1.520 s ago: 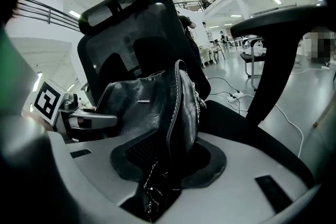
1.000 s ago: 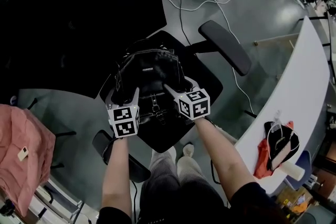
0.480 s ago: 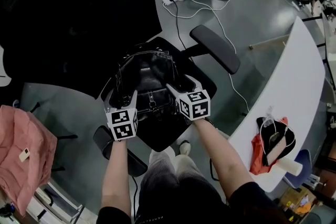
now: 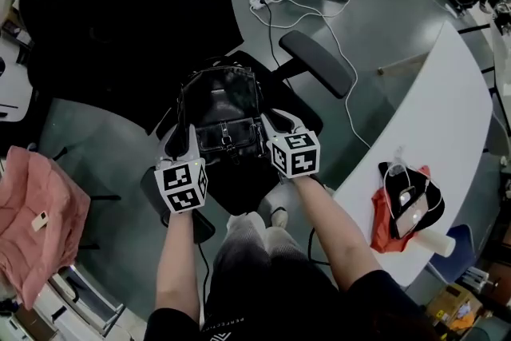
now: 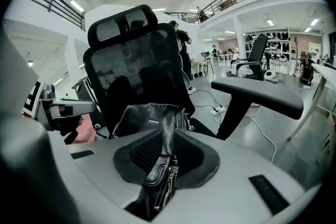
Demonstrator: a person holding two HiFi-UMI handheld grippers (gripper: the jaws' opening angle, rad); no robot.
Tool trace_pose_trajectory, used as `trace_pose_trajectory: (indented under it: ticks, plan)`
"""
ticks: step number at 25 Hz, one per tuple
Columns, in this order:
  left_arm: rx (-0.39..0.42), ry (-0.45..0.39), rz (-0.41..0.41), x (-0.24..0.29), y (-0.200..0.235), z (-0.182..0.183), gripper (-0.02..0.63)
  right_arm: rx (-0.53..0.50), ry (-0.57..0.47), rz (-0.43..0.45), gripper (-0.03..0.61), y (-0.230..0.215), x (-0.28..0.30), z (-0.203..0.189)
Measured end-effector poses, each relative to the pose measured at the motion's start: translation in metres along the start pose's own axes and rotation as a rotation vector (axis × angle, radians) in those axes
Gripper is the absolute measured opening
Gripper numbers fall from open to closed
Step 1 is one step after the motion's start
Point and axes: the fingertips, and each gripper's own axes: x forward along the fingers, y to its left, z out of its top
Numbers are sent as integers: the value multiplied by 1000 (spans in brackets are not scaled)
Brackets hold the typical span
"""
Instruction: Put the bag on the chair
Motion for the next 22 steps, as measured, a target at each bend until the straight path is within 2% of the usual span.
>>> trace_pose_trajectory:
  ticks: [3, 9, 13, 22]
  plan:
    - [1, -19, 16, -18, -8, 8, 60, 1, -27, 6, 32, 7, -17, 9]
    - [-8, -44, 27, -51, -22, 19, 35, -5, -67, 37, 2, 23, -47, 18]
    - [-12, -34, 23, -67, -33, 19, 11, 27, -84, 57, 0, 34, -66, 21]
    - [4, -50, -11, -101, -56, 27, 8, -13, -107, 68, -2, 52, -101, 25]
